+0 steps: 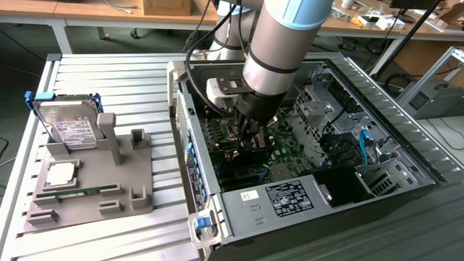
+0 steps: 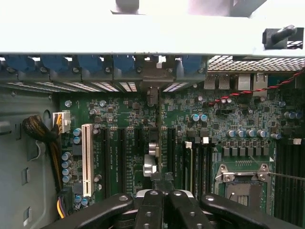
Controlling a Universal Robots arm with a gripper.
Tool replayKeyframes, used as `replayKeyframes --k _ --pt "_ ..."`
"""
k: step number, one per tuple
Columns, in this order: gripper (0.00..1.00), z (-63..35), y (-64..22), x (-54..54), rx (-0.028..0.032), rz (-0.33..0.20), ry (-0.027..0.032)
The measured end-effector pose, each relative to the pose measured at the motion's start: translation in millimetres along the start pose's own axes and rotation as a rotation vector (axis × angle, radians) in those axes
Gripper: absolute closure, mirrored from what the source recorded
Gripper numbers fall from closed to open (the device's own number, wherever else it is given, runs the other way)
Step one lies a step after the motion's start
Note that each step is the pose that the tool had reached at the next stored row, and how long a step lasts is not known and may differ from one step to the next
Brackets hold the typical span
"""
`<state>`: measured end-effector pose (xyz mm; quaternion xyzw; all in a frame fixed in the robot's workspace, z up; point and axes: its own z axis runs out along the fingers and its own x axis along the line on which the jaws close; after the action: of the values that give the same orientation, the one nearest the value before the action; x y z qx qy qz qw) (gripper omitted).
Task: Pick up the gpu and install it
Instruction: 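Press down on the gpu until it lock into place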
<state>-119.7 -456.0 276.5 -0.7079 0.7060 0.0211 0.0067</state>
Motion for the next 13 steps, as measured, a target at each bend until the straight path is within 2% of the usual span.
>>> replayKeyframes --k 13 --pt "0.89 0.1 2.3 0.0 0.0 0.0 0.0"
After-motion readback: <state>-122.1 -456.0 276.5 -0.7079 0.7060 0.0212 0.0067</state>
